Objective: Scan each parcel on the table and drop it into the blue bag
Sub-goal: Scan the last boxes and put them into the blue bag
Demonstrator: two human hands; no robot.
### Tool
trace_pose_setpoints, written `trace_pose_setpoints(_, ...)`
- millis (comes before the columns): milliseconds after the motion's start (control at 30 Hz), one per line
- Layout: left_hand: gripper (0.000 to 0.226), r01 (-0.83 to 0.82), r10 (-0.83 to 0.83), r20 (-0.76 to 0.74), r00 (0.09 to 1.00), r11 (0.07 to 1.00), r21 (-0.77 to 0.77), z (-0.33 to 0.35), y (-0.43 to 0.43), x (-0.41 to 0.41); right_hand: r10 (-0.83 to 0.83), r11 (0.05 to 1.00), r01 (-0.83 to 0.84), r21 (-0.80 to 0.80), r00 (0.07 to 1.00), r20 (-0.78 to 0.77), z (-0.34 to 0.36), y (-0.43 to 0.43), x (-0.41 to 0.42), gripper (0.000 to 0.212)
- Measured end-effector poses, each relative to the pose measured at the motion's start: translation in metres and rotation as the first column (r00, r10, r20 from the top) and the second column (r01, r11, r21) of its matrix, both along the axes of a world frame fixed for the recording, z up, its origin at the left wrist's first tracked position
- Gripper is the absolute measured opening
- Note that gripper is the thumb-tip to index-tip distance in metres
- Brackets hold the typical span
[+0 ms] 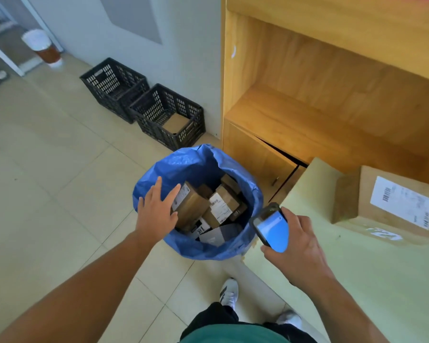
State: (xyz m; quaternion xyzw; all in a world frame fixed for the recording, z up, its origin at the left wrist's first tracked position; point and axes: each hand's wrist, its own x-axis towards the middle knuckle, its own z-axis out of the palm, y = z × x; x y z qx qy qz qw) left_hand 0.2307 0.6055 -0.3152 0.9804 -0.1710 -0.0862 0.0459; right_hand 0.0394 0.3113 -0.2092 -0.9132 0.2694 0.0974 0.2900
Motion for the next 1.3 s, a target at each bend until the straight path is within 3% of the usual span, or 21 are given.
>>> trace_pose_setpoints(333,0.084,0.216,-0.218,-0.017,0.976,0.974,-0.062,0.012,-0.1,0.005,-0.155,0.988,0.155,0.014,0.988,-0.002,0.002,-0.042,-0.032,0.092)
trace_pose_setpoints(500,0.086,0.404,-0.415,-0.035,0.909,0.9,-0.164,0.018,-0.206,-0.009,-0.314,0.949,0.314,0.021,0.949,0.004,0.003,-0.091,-0.076,0.089)
trace_pose_setpoints(567,0.09,0.448,-0.484,-0.107,0.868,0.859,-0.25,0.02,-0.252,-0.02,-0.376,0.927,0.376,0.017,0.927,-0.004,0.001,-0.112,-0.096,0.09)
trace_pose_setpoints(667,0.093,0.449,-0.555,-0.224,0.801,0.805,-0.388,0.019,-0.32,-0.045,-0.487,0.874,0.487,0.004,0.873,-0.016,-0.002,-0.15,-0.128,0.093)
trace_pose_setpoints(767,0.089,0.47,-0.619,-0.235,0.75,0.748,-0.468,0.014,-0.38,-0.075,-0.585,0.811,0.585,-0.005,0.811,-0.015,-0.003,-0.19,-0.158,0.094)
trace_pose_setpoints(933,0.094,0.323,-0.566,-0.318,0.761,0.755,-0.571,0.007,-0.458,-0.112,-0.653,0.757,0.653,-0.012,0.756,-0.04,-0.007,-0.232,-0.198,0.096)
trace_pose_setpoints(1067,0.099,0.474,-0.595,-0.264,0.759,0.784,-0.402,0.001,-0.495,-0.136,-0.658,0.751,0.66,-0.004,0.75,-0.068,-0.011,-0.257,-0.218,0.095)
trace_pose_setpoints(1200,0.106,0.509,-0.55,-0.221,0.805,0.833,-0.217,-0.017,-0.508,-0.148,-0.639,0.768,0.641,0.005,0.766,-0.075,-0.018,-0.278,-0.222,0.095)
trace_pose_setpoints(1300,0.101,0.512,-0.541,-0.158,0.826,0.838,-0.19,-0.031,-0.502,-0.147,-0.622,0.782,0.624,-0.001,0.78,-0.071,-0.021,-0.292,-0.224,0.093)
